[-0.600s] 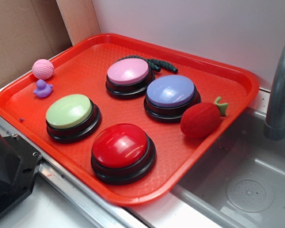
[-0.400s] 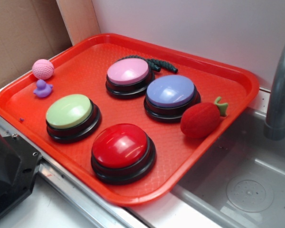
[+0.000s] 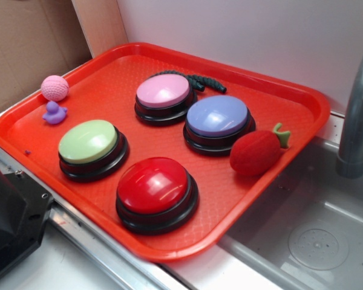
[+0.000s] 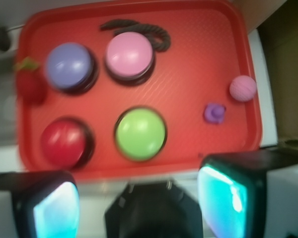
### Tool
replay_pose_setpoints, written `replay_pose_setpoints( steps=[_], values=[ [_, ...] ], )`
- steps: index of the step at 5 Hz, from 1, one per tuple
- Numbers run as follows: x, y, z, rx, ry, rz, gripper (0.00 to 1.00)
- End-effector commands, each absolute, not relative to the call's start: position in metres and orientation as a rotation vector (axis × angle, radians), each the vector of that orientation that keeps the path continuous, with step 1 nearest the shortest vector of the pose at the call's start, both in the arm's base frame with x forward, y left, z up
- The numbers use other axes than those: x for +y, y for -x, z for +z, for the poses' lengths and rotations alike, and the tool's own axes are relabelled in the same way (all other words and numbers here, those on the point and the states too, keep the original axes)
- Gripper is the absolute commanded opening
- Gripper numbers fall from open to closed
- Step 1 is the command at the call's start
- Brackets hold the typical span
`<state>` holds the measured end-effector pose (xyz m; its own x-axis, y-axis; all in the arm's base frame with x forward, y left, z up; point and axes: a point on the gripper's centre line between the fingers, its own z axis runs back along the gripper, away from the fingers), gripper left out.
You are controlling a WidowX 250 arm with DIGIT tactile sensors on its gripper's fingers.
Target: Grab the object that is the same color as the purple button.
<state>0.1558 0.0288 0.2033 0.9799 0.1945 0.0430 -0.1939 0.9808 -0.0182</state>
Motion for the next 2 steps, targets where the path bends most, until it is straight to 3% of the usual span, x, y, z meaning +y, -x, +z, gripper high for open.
replay_pose_setpoints(
  steps=[1, 2],
  values=[
    [0.107, -0.169, 0.155, -0.071, -0.046, 0.550, 1.00],
    [0.132, -0.143, 0.127, -0.090, -0.008, 0.690, 1.00]
  ],
)
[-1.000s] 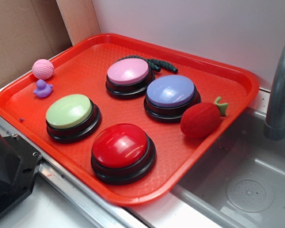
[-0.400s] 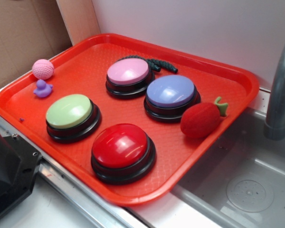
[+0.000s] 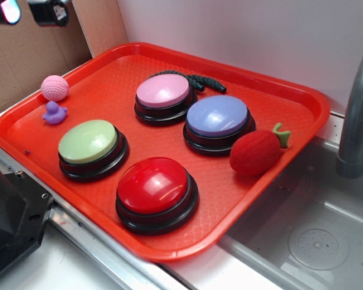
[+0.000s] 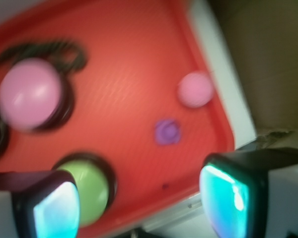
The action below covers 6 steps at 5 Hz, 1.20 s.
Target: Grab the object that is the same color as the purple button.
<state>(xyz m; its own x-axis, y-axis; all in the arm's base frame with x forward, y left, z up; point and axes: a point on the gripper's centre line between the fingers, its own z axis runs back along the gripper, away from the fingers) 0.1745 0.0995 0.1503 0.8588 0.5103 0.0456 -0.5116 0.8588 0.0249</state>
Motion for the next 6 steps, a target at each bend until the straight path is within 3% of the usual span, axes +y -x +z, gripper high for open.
replay_pose_setpoints(
  steps=[1, 4, 6],
  values=[
    [0.149, -0.130, 0.100, -0.100, 0.004, 0.755, 1.00],
    [0.121, -0.168, 0.040, -0.092, 0.028, 0.606, 1.00],
    [0.121, -0.176, 0.023, -0.054, 0.010, 0.562, 1.00]
  ],
)
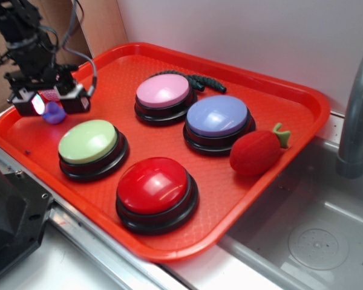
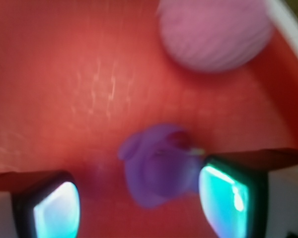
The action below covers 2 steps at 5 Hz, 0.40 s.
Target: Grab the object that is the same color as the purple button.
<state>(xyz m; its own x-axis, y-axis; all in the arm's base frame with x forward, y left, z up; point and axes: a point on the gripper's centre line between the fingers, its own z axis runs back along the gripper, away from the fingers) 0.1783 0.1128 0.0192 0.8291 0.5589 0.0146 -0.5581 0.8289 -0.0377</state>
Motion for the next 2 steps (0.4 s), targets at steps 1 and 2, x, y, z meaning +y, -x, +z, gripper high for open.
replay_pose_setpoints(
  steps=[1, 2],
  values=[
    [0.1234, -0.1791, 0.0233, -0.052, -0.019, 0.545, 0.00],
    [0.1262, -0.1817, 0.0253, -0.056, -0.017, 0.551, 0.00]
  ],
)
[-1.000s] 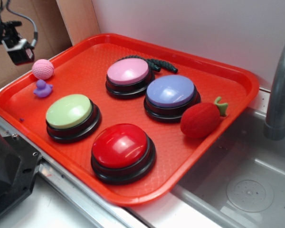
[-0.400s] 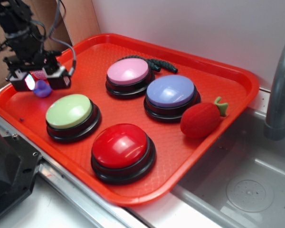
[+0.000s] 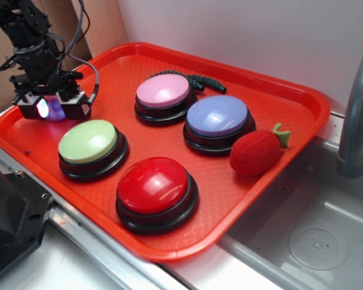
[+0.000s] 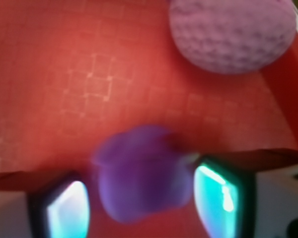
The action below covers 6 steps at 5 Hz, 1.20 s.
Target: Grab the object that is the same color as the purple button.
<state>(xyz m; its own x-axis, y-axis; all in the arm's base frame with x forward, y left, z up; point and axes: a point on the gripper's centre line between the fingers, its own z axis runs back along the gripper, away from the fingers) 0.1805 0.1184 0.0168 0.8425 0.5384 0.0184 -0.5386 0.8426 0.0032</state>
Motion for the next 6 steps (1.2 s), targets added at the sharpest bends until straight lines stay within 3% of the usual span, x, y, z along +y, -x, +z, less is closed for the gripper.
replay_pose_setpoints(
  steps=[1, 3, 4, 6],
  values=[
    [0.124, -0.185, 0.037, -0.055, -0.009, 0.506, 0.00],
    [0.102, -0.184, 0.109, -0.117, 0.033, 0.357, 0.00],
    [0.087, -0.178, 0.140, -0.139, -0.003, 0.289, 0.00],
    [0.061, -0.178, 0.177, -0.119, 0.032, 0.179, 0.00]
  ],
)
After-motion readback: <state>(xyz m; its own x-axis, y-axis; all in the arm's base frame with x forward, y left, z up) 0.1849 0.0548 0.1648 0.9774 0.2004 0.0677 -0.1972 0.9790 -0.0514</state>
